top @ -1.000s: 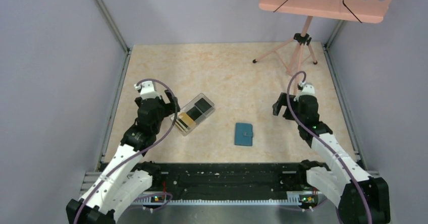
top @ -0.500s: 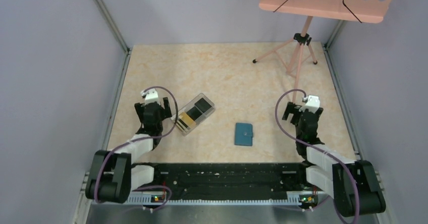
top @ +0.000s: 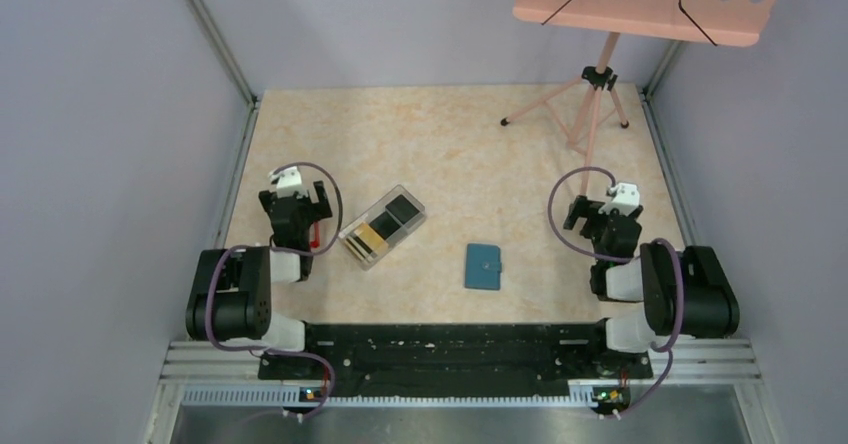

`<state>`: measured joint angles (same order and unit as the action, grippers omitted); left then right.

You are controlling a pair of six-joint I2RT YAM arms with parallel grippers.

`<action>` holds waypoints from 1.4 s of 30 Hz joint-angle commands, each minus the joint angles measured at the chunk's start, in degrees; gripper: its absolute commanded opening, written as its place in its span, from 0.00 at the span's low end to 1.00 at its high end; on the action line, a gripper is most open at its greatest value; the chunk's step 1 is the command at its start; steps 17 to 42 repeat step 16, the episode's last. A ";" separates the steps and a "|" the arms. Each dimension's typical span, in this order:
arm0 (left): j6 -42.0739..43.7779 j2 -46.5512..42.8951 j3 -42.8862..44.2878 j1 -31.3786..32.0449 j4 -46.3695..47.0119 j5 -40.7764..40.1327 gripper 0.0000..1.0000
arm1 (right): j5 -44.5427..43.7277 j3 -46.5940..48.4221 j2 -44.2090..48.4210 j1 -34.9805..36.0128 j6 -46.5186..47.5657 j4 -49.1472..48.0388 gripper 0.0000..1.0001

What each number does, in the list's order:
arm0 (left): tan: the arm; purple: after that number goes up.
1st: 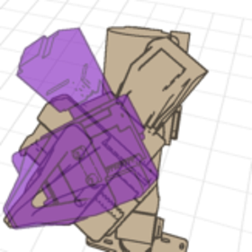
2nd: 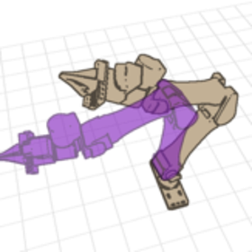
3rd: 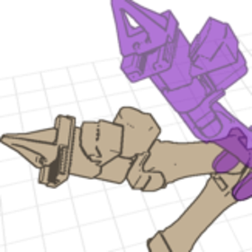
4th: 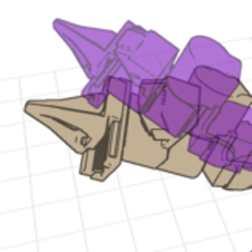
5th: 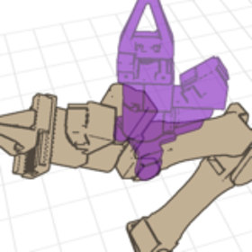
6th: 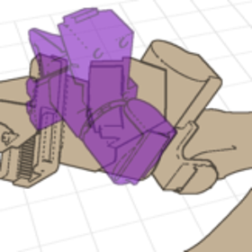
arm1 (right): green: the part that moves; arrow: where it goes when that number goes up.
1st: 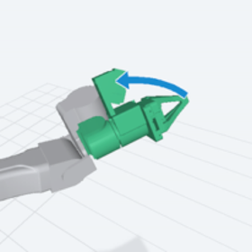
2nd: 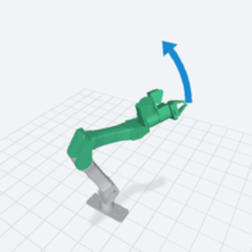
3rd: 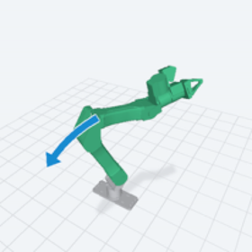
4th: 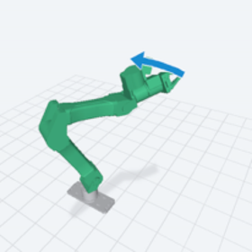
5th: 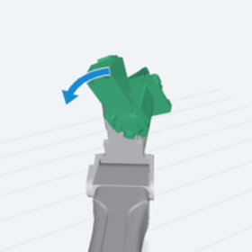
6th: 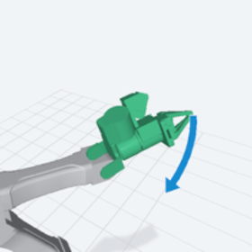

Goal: Put the credit cards into the card holder
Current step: Reset both arms

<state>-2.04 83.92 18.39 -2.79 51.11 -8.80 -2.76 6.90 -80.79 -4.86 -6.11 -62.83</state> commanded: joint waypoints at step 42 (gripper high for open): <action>-0.17 -0.22 -0.36 -0.11 7.40 3.08 0.99 | 2.54 4.12 -2.66 3.45 4.52 -5.94 0.99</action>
